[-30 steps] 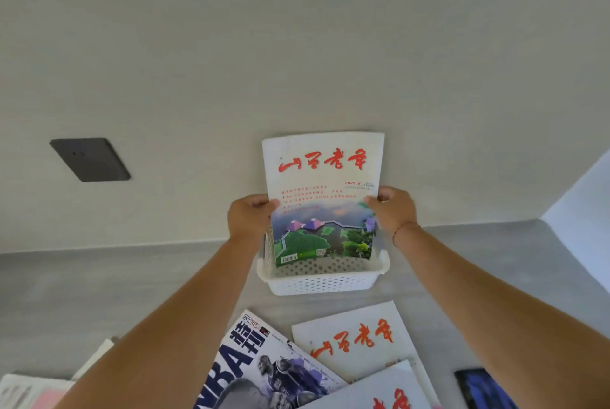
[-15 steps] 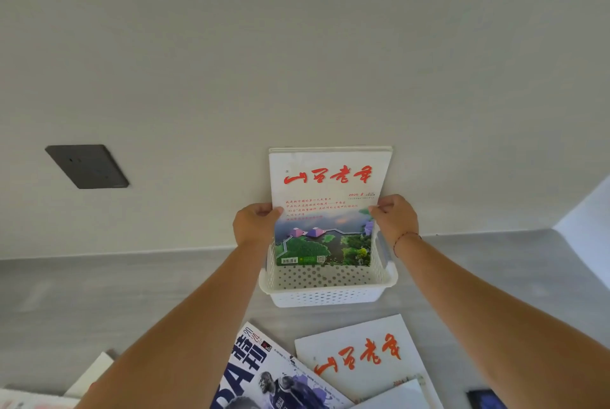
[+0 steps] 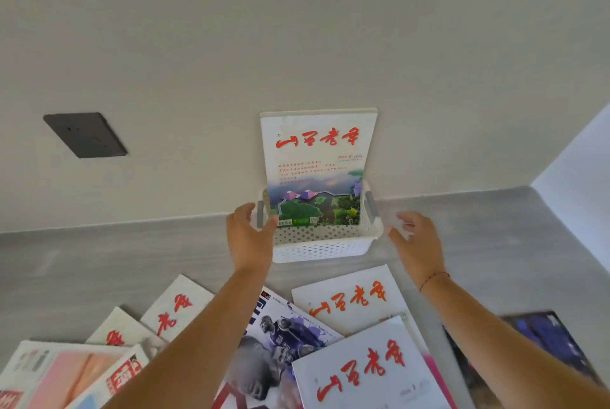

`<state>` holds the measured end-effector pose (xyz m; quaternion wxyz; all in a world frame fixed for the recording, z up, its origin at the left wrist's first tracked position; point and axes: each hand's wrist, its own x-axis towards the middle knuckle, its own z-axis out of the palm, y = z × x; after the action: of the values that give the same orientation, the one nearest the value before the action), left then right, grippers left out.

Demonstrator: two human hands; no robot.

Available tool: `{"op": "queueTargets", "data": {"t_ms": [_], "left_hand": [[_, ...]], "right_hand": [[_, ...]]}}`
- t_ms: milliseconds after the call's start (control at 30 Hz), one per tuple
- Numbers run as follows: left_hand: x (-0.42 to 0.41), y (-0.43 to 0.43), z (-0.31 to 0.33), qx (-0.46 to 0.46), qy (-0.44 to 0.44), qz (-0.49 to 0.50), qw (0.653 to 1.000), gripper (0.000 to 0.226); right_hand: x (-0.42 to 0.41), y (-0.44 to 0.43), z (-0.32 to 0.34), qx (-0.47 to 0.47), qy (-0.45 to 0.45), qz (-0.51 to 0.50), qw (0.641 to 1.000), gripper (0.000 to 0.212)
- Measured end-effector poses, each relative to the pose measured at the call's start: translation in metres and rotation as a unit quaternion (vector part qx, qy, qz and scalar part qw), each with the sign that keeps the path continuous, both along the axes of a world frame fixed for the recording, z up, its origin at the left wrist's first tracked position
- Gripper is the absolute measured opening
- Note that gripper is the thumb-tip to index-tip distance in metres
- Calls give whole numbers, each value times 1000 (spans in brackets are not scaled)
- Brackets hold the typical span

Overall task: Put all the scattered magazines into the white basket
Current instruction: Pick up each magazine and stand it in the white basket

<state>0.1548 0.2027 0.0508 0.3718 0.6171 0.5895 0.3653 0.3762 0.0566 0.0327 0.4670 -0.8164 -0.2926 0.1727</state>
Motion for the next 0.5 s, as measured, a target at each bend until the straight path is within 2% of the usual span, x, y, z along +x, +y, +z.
{"op": "queueTargets", "data": {"t_ms": [134, 300, 501], "left_hand": [[-27, -68, -29, -58, 18, -25, 998, 52], [-55, -164, -67, -203, 46, -36, 977, 55], [-62, -223, -80, -296, -62, 7, 953, 36]], "right_hand": [[-36, -77, -34, -62, 3, -4, 998, 39], [-81, -162, -60, -143, 52, -6, 988, 36], [-109, -210, -62, -184, 60, -57, 979, 37]]}}
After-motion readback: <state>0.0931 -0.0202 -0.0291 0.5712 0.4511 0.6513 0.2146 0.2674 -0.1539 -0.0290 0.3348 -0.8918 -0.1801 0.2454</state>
